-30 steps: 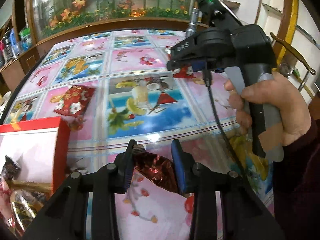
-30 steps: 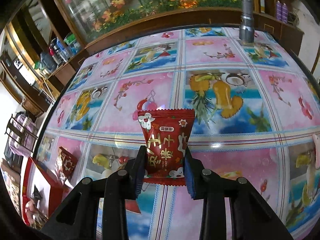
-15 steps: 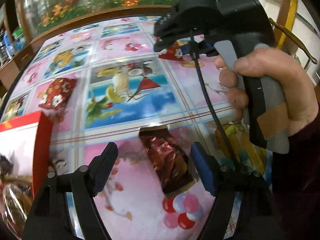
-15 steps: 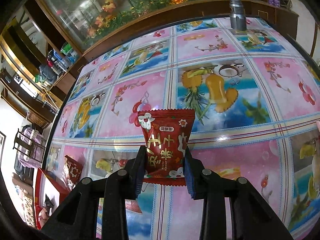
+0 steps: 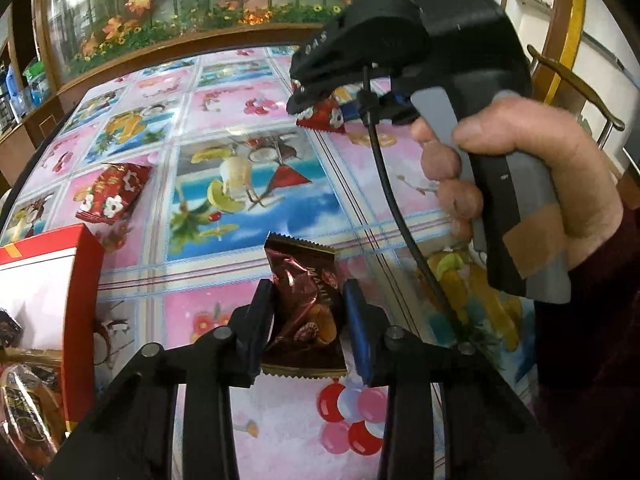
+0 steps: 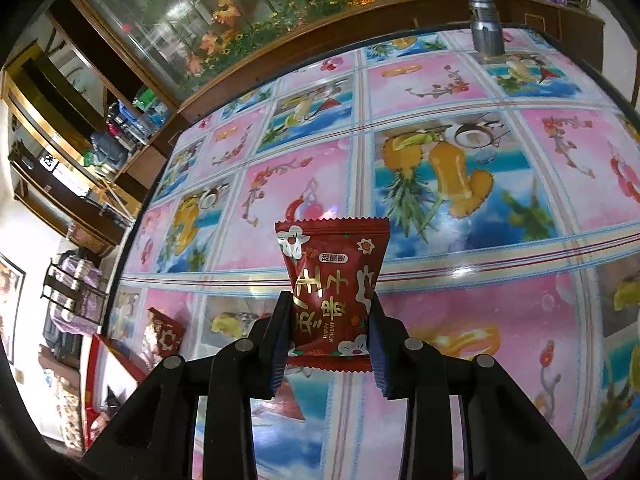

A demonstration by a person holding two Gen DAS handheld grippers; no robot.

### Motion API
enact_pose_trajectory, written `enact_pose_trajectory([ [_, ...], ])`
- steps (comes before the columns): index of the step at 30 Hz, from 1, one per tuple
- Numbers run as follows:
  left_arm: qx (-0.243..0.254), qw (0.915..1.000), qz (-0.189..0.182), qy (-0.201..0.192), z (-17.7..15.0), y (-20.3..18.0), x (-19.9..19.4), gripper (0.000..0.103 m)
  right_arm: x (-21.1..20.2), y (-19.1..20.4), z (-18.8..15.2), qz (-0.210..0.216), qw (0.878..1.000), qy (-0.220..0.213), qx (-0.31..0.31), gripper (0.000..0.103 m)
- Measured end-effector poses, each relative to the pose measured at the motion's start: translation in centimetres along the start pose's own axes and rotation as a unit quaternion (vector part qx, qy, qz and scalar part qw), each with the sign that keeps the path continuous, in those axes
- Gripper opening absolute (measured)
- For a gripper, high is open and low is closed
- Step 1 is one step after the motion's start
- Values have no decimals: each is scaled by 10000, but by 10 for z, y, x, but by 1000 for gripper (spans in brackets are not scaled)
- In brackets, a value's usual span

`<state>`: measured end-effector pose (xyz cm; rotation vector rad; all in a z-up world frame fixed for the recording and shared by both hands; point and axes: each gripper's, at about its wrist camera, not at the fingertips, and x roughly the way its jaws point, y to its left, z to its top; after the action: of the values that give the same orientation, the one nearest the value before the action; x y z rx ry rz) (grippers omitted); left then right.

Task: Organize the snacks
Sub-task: 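Carry both snacks over the tray and open both tools to release them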

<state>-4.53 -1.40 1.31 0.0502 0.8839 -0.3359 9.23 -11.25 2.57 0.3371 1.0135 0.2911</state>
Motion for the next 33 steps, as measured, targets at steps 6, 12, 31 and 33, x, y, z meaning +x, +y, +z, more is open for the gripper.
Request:
enact_pose_trajectory([
  [6,-39,9994,90,-326,-3,11,-35,33,-1,9,-1,740,9972,103,89,35],
  [12,-139,9936,783,-803,-19,53,-97,33,-3,50,-15,1877,9815,359,-96,35],
  [31,-1869,9594,1953,-810,-95,193,-144,33,20,228,-155,3292,9071,1448,-2186,37],
  [33,-1956,9573,1980,-781,-97,195,-141,33,21,233,-162,3267,9057,1403,-2307,38],
])
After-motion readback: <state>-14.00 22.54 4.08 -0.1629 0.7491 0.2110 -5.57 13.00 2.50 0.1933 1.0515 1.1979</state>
